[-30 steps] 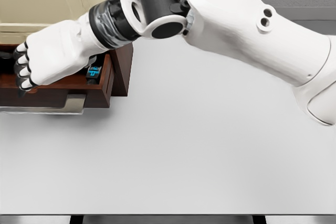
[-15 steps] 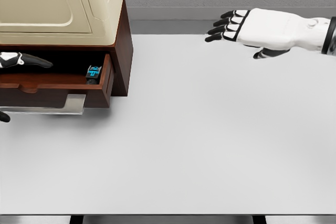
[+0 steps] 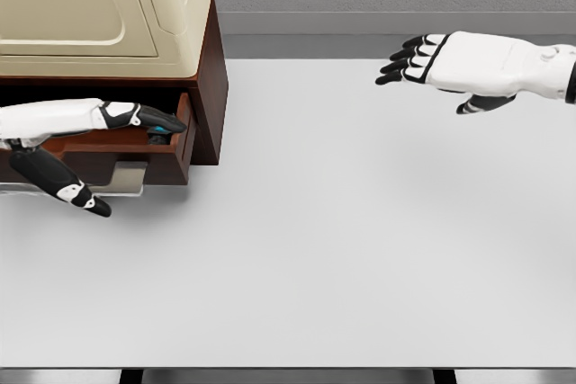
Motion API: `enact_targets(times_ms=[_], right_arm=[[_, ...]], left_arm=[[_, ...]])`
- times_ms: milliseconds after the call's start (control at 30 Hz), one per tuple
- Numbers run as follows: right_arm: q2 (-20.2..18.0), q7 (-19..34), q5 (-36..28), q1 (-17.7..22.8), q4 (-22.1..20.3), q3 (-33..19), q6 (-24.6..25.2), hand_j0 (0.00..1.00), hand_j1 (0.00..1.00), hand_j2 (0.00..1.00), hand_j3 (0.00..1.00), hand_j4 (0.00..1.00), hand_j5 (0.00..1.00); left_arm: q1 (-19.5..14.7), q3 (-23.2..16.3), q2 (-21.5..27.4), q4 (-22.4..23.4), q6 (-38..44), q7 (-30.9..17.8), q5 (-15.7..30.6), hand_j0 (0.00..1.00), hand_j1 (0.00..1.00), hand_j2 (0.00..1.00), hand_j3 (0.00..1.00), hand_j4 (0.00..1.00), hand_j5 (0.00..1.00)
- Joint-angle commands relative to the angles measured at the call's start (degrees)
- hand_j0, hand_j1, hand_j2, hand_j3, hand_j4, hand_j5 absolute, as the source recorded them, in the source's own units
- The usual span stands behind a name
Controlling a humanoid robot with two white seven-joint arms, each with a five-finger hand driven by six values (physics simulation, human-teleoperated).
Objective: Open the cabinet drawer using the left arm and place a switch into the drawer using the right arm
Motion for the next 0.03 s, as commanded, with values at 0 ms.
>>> enact_targets(times_ms=[0], right_arm=[[-0.2,0.0,-0.2,0.0,0.1,0.1,0.2,1.0,1.0,1.0,1.0,1.0,1.0]], left_arm=[[0.0,0.1,-0.5,-0.1,0.2,0.0,0.5,1.0,1.0,1.0,1.0,1.0,1.0]])
